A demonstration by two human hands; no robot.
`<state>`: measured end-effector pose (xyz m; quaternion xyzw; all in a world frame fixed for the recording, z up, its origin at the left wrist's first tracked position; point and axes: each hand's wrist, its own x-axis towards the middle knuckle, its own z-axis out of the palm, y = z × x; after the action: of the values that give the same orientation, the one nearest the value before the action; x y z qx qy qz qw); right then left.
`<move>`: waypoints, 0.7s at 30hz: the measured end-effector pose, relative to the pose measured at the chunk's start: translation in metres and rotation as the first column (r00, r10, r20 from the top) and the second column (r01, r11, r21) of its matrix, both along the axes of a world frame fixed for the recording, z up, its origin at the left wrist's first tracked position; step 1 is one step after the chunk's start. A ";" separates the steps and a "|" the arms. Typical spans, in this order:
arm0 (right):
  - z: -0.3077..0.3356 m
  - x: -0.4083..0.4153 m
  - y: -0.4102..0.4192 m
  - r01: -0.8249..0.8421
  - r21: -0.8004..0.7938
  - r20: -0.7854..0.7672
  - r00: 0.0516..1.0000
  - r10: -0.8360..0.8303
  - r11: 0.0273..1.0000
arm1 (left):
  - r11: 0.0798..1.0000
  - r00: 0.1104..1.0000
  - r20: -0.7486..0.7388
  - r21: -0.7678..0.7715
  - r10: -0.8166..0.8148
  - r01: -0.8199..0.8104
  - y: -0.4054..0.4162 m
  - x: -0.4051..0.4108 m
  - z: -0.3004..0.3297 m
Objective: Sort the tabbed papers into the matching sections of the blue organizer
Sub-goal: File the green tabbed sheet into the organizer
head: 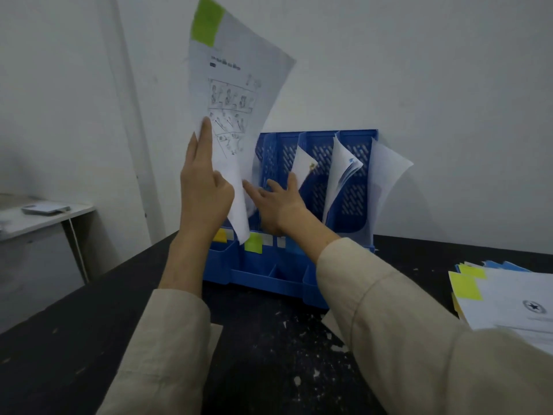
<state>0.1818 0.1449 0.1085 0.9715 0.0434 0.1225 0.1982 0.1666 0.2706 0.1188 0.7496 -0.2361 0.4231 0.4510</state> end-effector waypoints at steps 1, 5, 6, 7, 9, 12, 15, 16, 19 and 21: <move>0.000 -0.001 0.000 -0.001 -0.019 0.008 1.000 0.001 1.000 | 1.000 1.000 -0.002 -0.002 -0.010 0.010 0.001 0.002 -0.001; -0.006 -0.016 -0.006 0.011 -0.083 0.104 0.995 -0.002 0.996 | 0.998 0.998 -0.042 0.016 -0.057 0.057 -0.002 0.009 -0.010; -0.010 -0.022 -0.008 -0.009 -0.056 0.141 0.990 0.017 0.998 | 0.997 0.997 -0.044 0.024 -0.070 0.071 -0.005 0.011 -0.013; -0.013 -0.029 -0.011 -0.042 -0.016 0.180 0.983 0.044 0.999 | 0.996 0.996 -0.041 0.031 -0.083 0.084 -0.008 0.012 -0.016; -0.020 -0.042 -0.020 -0.109 0.072 0.250 0.964 0.088 0.991 | 0.994 0.994 -0.016 0.042 -0.104 0.104 -0.016 0.015 -0.023; -0.032 -0.054 -0.034 -0.211 0.188 0.293 0.944 0.150 0.959 | 0.991 0.992 0.067 0.083 -0.111 0.105 -0.030 0.021 -0.028; -0.045 -0.056 -0.047 -0.357 0.321 0.333 0.910 0.248 0.877 | 0.985 0.985 0.128 0.146 -0.114 0.095 -0.038 0.035 -0.024; -0.049 -0.056 -0.050 -0.384 0.359 0.350 0.900 0.258 0.851 | 0.982 0.984 0.139 0.169 -0.110 0.086 -0.041 0.040 -0.022; -0.056 -0.057 -0.055 -0.383 0.420 0.316 0.912 0.263 0.823 | 0.963 0.981 0.176 0.266 -0.086 0.036 -0.049 0.047 -0.019; -0.057 -0.057 -0.056 -0.377 0.441 0.281 0.920 0.273 0.815 | 0.944 0.982 0.175 0.330 -0.076 0.014 -0.052 0.048 -0.024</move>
<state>0.1243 0.0888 0.0515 0.9498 0.1565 0.2610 -0.0731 0.2148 0.2182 0.0948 0.7659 -0.3611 0.4352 0.3059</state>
